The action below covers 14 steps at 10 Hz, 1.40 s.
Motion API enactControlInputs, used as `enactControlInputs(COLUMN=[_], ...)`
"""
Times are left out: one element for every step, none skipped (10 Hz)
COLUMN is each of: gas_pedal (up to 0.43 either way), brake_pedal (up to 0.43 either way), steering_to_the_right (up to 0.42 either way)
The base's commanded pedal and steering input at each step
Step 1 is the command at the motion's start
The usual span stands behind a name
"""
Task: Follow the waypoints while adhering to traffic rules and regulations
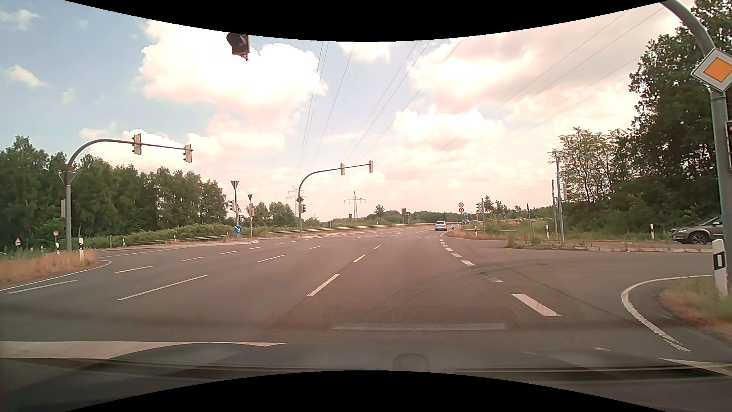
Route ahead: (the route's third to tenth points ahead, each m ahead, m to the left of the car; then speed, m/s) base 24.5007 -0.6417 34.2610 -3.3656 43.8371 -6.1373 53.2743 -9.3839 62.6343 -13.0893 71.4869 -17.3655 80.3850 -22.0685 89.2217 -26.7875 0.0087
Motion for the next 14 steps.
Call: enactControlInputs(gas_pedal=[0.0,0.0,0.0,0.0,0.0,0.0,0.0,0.0,0.0,0.0,0.0,0.0,0.0,0.0], brake_pedal=[0.665,0.659,0.652,0.646,0.64,0.634,0.634,0.634,0.628,0.628,0.622,0.616,0.616,0.616], steering_to_the_right=[0.02,0.02,0.02,0.02,0.02,0.02,0.02,0.02,0.02,0.02,0.02,0.02,0.02,0.02])
